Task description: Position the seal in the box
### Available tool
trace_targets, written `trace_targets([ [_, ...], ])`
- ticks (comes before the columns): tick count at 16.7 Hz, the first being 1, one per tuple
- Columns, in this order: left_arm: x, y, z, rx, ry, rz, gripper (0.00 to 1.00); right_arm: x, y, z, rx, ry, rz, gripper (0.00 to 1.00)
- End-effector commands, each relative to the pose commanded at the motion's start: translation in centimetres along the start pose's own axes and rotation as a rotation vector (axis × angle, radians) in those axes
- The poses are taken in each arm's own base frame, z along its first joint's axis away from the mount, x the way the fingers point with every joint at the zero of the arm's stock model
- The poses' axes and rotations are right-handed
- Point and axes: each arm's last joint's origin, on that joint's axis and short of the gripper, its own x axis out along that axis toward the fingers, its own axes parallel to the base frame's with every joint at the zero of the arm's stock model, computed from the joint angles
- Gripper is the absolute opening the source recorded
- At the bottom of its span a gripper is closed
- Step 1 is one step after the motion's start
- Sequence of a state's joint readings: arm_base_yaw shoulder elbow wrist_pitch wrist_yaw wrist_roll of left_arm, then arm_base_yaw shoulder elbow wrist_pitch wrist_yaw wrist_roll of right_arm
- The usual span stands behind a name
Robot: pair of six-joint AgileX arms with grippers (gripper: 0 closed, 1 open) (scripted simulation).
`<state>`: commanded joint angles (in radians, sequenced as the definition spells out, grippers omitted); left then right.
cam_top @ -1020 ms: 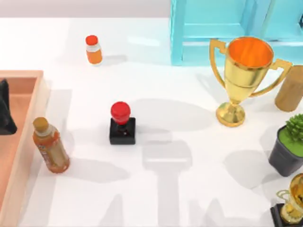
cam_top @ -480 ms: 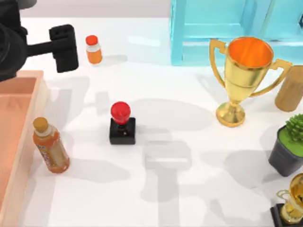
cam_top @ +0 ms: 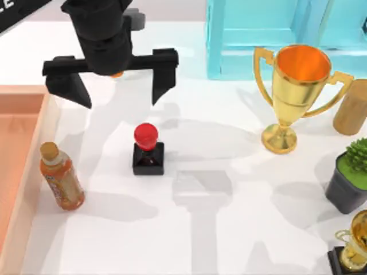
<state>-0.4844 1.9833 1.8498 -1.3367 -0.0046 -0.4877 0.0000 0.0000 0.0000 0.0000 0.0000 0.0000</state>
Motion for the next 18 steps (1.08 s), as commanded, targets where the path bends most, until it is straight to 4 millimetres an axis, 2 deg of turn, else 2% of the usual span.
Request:
trace_targets([
  [3, 1.8, -2.4, 1.1, 0.022, 0.071, 0.031, 1.0, 0.0, 0.0, 0.0, 0.0, 0.0, 0.0, 1.0],
  [5, 2.3, -3.2, 1.3, 0.03, 0.09, 0.04, 1.0, 0.0, 0.0, 0.0, 0.0, 0.0, 0.0, 1.0],
  [12, 2.9, -3.2, 1.5, 0.029, 0.092, 0.041, 1.0, 0.0, 0.0, 0.0, 0.0, 0.0, 0.0, 1.0],
  [15, 5.4, -3.3, 1.4, 0.032, 0.094, 0.041, 1.0, 0.0, 0.0, 0.0, 0.0, 0.0, 0.0, 1.0],
  [18, 9.0, -3.2, 1.2, 0.031, 0.088, 0.038, 1.0, 0.0, 0.0, 0.0, 0.0, 0.0, 0.0, 1.0],
])
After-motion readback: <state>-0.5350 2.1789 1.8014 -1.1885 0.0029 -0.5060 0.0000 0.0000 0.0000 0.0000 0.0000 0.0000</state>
